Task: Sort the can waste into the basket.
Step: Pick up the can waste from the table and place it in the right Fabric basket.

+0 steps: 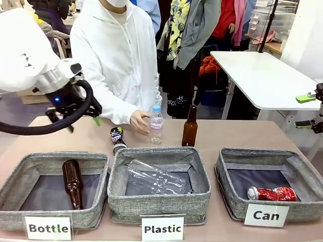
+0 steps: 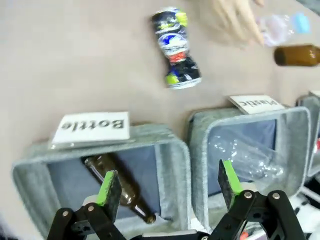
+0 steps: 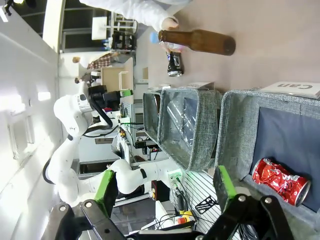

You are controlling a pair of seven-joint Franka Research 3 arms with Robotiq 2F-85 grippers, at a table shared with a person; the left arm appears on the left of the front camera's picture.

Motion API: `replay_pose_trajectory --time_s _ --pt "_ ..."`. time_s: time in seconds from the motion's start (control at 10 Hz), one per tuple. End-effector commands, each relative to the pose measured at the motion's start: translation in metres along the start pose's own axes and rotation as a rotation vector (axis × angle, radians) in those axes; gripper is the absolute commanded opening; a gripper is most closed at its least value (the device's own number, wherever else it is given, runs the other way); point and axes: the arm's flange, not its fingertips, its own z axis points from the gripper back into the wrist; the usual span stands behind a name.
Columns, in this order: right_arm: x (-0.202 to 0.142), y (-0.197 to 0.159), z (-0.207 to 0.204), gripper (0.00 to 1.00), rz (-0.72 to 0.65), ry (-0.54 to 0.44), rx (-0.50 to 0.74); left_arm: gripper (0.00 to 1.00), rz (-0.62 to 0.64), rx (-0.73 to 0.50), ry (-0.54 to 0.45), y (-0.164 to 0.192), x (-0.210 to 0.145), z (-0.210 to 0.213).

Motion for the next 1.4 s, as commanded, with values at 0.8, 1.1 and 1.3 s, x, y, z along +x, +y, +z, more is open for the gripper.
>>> replay_pose_trajectory --time_s 0.8,1.1,1.3 --pt "0.001 -0.001 0.004 1.00 0.023 0.011 0.002 1.00 -0.039 -0.493 -0.047 0.245 -0.075 0.144" --pt "0.001 -0.001 0.004 1.00 0.023 0.011 0.002 1.00 0.191 -0.640 -0.130 0.333 -0.111 0.142" --pt "0.001 -0.001 0.004 1.00 0.023 0.011 0.002 1.00 0.142 -0.674 -0.107 0.335 -0.108 0.135"
